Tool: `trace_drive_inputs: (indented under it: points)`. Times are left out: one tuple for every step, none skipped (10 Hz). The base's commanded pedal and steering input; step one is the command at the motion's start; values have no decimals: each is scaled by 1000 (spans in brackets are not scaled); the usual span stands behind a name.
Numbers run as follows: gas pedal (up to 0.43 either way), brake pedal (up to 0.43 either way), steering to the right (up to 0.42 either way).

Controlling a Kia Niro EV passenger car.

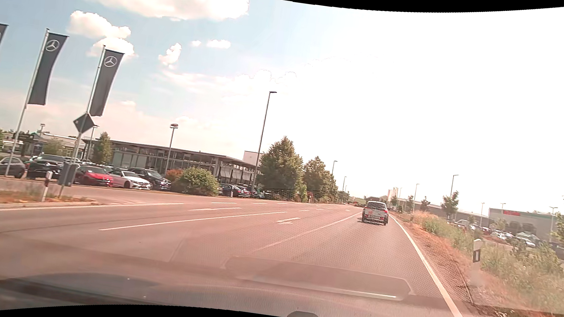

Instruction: Follow the waypoints while adhering to traffic rules and regulations

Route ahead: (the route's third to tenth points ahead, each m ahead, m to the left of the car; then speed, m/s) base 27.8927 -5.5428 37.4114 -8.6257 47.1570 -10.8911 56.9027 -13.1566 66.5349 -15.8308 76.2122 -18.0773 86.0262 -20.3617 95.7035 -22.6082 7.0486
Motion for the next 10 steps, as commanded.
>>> trace_drive_inputs:
  points:
    - [421, 0, 188]
    - [421, 0, 173]
    - [421, 0, 158]
    - [421, 0, 147]
    - [421, 0, 135]
    - [421, 0, 121]
    - [429, 0, 112]
    - [429, 0, 97]
    - [429, 0, 76]
    - [429, 0, 57]
